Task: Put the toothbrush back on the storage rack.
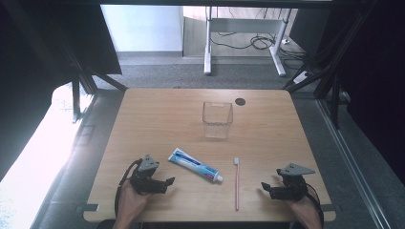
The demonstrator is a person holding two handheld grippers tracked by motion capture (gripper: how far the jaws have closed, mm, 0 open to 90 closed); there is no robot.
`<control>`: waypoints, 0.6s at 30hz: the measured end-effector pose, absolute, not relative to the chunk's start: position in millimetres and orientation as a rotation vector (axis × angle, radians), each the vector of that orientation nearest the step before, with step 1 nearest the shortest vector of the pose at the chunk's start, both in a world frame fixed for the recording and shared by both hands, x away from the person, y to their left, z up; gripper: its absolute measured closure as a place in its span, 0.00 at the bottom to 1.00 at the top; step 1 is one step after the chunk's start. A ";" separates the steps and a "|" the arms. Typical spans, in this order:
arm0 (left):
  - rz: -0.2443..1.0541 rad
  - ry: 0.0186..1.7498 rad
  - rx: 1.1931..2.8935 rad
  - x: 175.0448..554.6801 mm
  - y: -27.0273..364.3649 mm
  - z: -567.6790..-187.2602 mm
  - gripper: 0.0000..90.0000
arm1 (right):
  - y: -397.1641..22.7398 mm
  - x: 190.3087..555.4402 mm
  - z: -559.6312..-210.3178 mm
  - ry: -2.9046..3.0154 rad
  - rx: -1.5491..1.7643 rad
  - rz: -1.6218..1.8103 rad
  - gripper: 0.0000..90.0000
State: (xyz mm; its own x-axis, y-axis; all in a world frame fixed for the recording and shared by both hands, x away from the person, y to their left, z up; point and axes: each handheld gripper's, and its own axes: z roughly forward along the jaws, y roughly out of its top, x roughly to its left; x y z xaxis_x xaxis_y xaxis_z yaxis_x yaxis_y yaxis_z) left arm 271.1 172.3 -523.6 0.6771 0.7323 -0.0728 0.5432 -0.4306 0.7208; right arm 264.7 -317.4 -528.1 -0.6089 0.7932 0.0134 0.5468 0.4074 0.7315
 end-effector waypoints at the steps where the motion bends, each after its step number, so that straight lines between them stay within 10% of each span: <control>1: 0.330 0.975 2.149 271.3 172.5 -525.0 0.14 | -318.0 264.6 -528.5 2.335 1.157 1.019 0.16; 18: 0.325 1.005 2.156 271.8 168.9 -528.4 0.14 | -317.3 261.9 -526.3 2.349 1.113 1.002 0.16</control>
